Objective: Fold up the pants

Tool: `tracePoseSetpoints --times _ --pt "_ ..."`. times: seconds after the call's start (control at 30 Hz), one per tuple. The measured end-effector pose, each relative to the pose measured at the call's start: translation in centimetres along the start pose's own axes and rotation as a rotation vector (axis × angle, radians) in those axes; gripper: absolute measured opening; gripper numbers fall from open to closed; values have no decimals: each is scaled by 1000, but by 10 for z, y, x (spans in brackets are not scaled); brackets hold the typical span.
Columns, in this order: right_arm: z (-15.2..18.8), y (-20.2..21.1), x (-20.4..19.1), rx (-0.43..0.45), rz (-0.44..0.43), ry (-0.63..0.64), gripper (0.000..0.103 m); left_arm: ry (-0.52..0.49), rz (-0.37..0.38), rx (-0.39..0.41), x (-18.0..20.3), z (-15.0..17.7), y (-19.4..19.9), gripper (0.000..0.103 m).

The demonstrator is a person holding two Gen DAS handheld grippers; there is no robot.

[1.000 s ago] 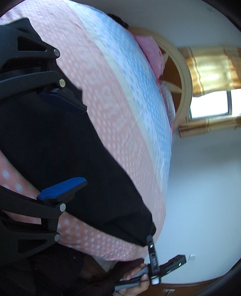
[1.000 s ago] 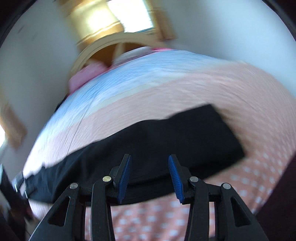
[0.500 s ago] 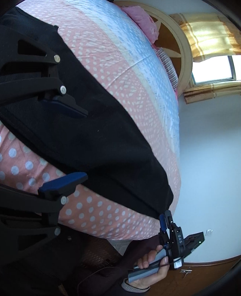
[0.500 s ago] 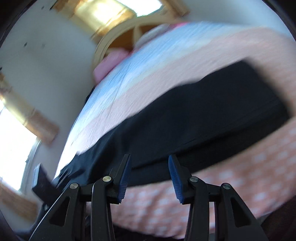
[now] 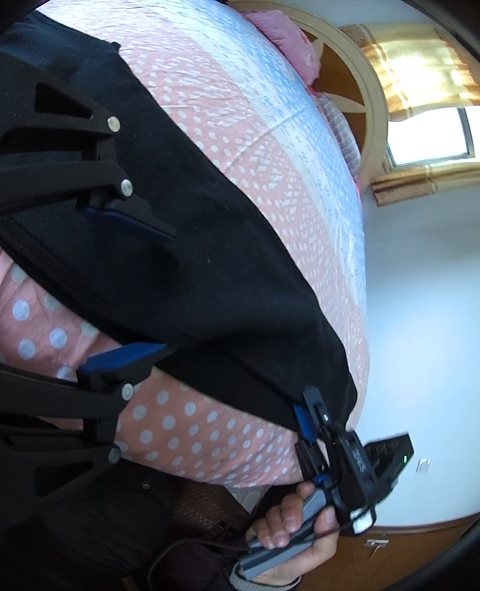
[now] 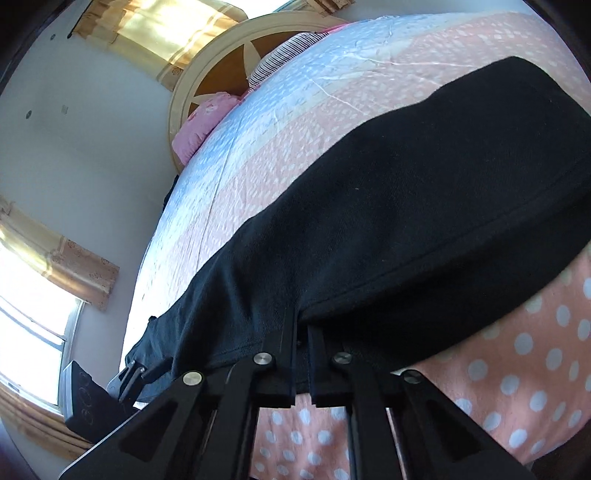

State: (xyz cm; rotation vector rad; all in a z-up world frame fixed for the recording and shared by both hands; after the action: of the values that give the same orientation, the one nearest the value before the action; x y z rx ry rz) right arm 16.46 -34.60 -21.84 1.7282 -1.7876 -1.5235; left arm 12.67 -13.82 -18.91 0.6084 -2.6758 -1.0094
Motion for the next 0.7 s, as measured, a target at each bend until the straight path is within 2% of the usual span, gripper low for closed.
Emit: tracePoseSetpoints --times 0.07,0.13,0.3,0.5,0.7 --pt "1 5 -4 16 -1 16 3 -38 11 -6 9 -1 -1 54" --pt "1 15 -6 41 -3 33 3 -81 5 -35 16 -1 -6 30" --pt "2 36 1 75 -15 47 3 -87 11 -34 16 -4 -3 10" --pt "11 21 14 31 25 40 3 -89 42 2 20 -6 13 8" --pt "9 33 7 55 26 72 3 -103 66 -30 23 1 4 7"
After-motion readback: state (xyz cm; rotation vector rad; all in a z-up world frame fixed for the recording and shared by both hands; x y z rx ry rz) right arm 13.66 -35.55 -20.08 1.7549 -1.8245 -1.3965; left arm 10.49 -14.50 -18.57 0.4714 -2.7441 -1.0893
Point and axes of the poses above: each gripper's, at about its wrist camera, not at the fingertips, and y roughly against the way its jaws point, x to its right, z to its underside, the point moved 5 cm from there along -y, roughly the way its jaws point, and after that the axes turned 13 degrees about z, right-handed, at the moved point
